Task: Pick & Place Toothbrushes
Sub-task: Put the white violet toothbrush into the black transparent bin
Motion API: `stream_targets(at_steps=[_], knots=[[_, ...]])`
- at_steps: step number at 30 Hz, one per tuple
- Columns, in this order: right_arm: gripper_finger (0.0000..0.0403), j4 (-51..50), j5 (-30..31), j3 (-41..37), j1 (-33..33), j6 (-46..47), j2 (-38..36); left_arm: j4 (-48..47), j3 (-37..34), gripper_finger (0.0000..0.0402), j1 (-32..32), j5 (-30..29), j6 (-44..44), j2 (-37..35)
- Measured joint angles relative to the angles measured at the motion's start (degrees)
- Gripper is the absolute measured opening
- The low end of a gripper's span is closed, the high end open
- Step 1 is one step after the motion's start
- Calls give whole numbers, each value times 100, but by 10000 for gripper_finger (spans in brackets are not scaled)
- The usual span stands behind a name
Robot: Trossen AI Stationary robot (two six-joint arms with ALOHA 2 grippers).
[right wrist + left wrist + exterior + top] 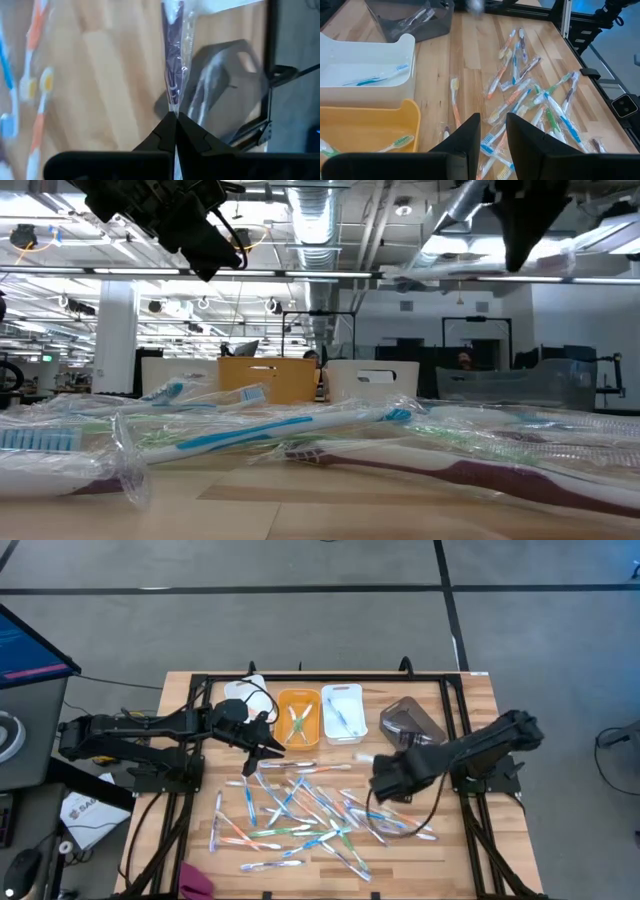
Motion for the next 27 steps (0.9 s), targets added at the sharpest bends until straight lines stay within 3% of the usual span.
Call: stream_targets(at_steps=[8, 11, 16, 21, 27], knots=[[0, 216, 998, -1163, -80, 960, -2096, 0, -4, 88, 2, 0, 20, 2], [0, 950, 1241, -1741, -210, 1131, -2873, 3, -4, 88, 2, -1, 26, 2], [0, 2200, 1319, -2841, -613, 556, -3777, 9, -6, 88, 2, -2, 261, 2], [0, 2477, 1071, -3496, -1362, 845, -4189, 48, -7, 88, 2, -2, 263, 2], [0, 2524, 672, -3549, -2082, 911, -4060, 82, -7, 88, 2, -2, 421, 2]])
